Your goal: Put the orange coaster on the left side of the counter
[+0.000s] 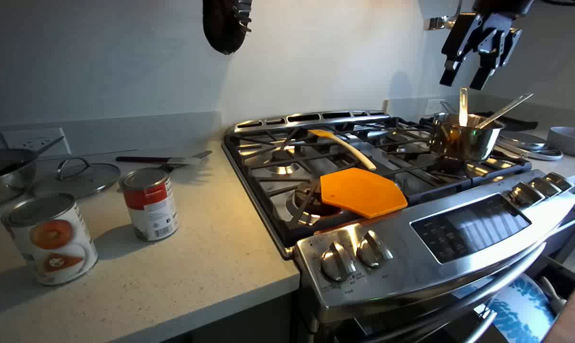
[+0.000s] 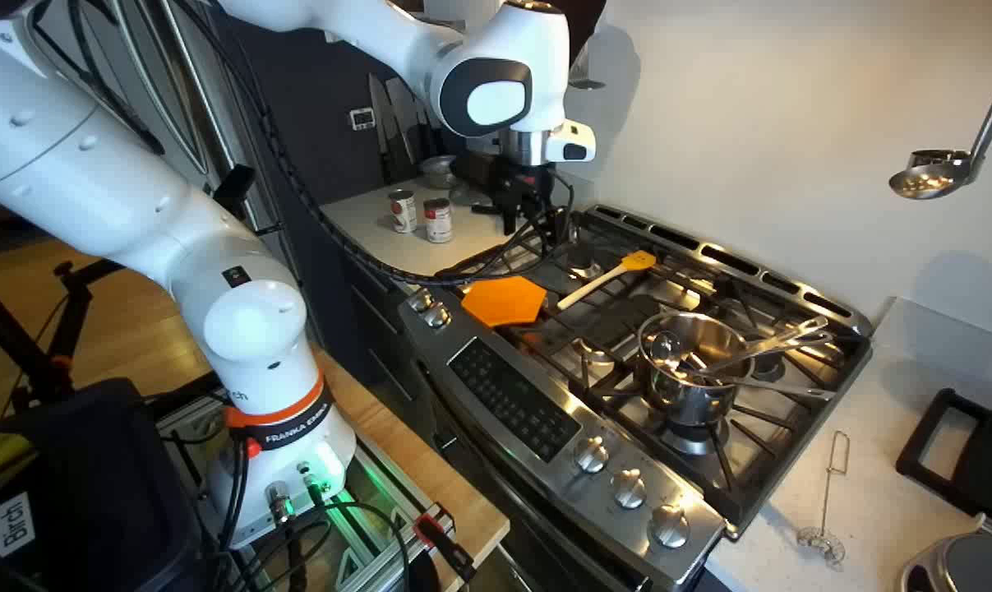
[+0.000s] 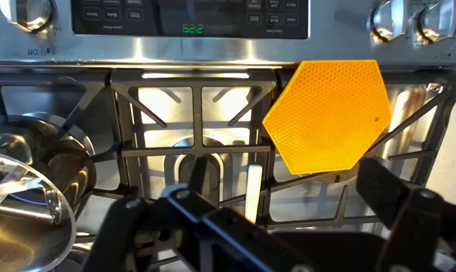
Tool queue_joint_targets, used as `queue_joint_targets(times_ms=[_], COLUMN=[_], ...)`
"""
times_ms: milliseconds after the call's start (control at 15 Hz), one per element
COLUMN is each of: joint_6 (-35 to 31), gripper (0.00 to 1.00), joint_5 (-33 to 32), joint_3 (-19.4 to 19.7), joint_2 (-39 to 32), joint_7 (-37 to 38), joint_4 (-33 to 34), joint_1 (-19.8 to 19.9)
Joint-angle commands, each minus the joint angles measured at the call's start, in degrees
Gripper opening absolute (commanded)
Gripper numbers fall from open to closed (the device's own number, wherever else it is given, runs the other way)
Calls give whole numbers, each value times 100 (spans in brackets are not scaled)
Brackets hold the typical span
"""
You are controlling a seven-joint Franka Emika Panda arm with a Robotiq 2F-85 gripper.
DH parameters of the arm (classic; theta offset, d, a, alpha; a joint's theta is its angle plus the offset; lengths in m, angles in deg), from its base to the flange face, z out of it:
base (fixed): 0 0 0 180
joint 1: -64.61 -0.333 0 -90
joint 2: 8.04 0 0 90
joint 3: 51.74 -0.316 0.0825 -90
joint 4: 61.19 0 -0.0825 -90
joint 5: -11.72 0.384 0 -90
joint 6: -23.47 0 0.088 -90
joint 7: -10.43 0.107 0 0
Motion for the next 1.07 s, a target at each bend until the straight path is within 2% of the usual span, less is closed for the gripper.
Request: queue_joint_targets(times_ms=[0,533,600,1000], joint_6=[14,95,296,749], gripper=[100,100,100,100], joint_5=[55,107,403,1486], joint_3=[-97,-43,76,-65], joint_2=[-11,-5,-144,-998], joint_7=[-42,-12,-425,-1459], joint_4=[9,95,191,301], joint_1=[100,145,-92,-706])
